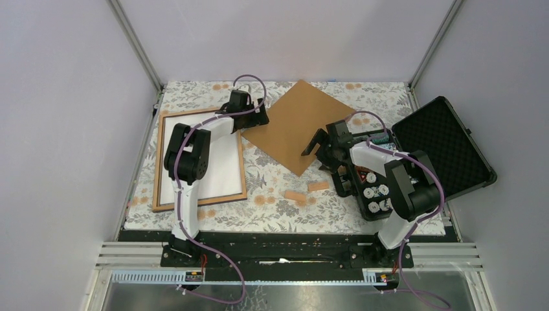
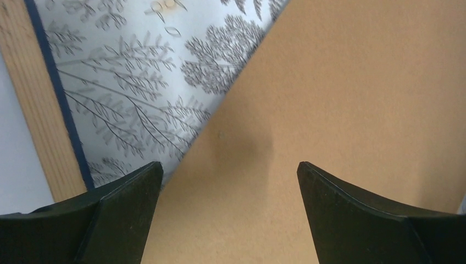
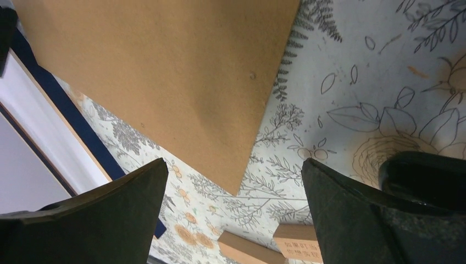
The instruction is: Put the photo into the frame
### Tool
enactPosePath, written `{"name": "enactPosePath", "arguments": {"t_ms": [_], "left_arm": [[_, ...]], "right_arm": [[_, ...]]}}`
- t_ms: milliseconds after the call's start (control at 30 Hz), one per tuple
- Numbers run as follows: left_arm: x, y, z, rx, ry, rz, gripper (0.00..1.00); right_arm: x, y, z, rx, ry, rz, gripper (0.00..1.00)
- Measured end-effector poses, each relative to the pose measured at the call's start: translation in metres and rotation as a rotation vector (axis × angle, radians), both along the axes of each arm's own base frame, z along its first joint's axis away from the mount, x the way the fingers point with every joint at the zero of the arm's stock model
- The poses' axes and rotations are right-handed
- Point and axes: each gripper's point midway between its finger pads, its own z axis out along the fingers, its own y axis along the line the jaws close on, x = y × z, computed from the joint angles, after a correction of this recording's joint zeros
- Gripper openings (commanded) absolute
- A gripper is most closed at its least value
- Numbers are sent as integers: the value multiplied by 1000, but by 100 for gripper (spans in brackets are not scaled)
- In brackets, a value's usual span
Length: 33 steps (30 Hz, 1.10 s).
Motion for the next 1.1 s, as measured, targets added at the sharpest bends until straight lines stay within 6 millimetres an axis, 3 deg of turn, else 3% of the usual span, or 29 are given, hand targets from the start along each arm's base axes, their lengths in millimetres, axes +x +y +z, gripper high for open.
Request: {"name": "enactPosePath", "arguments": {"t_ms": [133,300,533,933,1100], "left_arm": [[-15,-10,-1,1,11,-27,98],[-20,-19,0,-22,24,-59,98],[-14,-22,1,-35,25,-65,98],[-14,-20,0,-6,34,-54,99],[-14,-19,-1,6,35,-45,98]], "right_arm": [[10,-2,2,-8,-37,-30,100],[23,-1,5,-5,-85,-55,100],[33,3,0,23,-101,-76,100],[44,-12,-2,-40,-129,-173,100],[50,-8,-3,-39,-127,-155,100]]}}
